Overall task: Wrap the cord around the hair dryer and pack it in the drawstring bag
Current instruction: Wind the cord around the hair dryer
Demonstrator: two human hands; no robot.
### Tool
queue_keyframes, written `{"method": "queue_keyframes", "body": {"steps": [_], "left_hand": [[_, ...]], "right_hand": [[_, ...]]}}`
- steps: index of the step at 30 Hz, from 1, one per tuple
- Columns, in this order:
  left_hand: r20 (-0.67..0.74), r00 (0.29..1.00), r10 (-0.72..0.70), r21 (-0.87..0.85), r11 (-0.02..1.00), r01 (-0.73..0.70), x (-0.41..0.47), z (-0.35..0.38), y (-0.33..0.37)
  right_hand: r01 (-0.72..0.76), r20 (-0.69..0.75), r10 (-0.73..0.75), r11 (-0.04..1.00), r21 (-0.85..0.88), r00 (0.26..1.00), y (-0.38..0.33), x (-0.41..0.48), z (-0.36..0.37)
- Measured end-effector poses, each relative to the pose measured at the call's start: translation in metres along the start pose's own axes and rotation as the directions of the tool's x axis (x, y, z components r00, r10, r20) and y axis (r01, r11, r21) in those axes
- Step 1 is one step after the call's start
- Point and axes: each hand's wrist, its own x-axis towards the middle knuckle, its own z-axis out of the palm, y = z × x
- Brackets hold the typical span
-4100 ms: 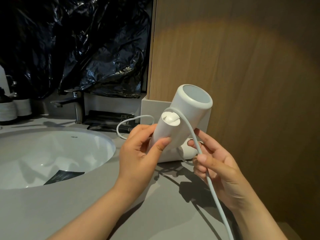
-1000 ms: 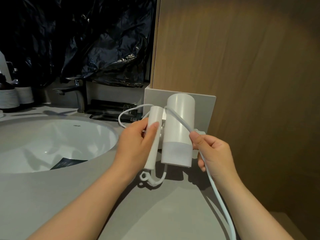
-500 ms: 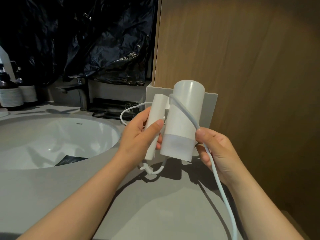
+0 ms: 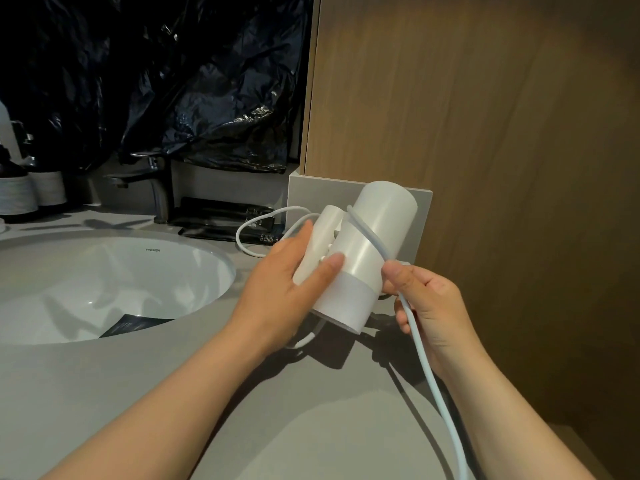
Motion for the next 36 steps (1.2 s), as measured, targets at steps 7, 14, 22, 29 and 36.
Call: {"method": "queue_keyframes", "body": {"steps": [7,14,22,29,36], "left_hand": [[0.153,0.988,-0.035,0.044,0.999,0.028,-0.007,-0.004,0.009],[0.106,0.994,-0.037,0.188,0.982,0.016,-0.011,0.000,0.012],[0.065,0.998,0.003,0.111,0.994,-0.010,-0.007,-0.005,0.005],[0.112,0.986,0.126,0.189,0.971,-0.146,-0.006,-0.001,0.012],[0.166,0.979,0.118,0.251,0.955,-0.158,-0.008,-0.001,0.010]], "right_hand": [[-0.014,-0.028,0.014,1.000,0.017,1.000,0.000,0.000,-0.002],[-0.011,-0.016,0.011,0.999,0.035,1.000,-0.002,-0.001,-0.001],[0.039,0.162,-0.044,0.999,0.034,0.986,-0.002,0.000,-0.007],[0.058,0.059,-0.058,0.998,0.003,0.997,0.001,0.003,-0.006],[0.098,0.050,-0.096,0.994,-0.044,0.994,0.001,0.002,-0.005]]}}
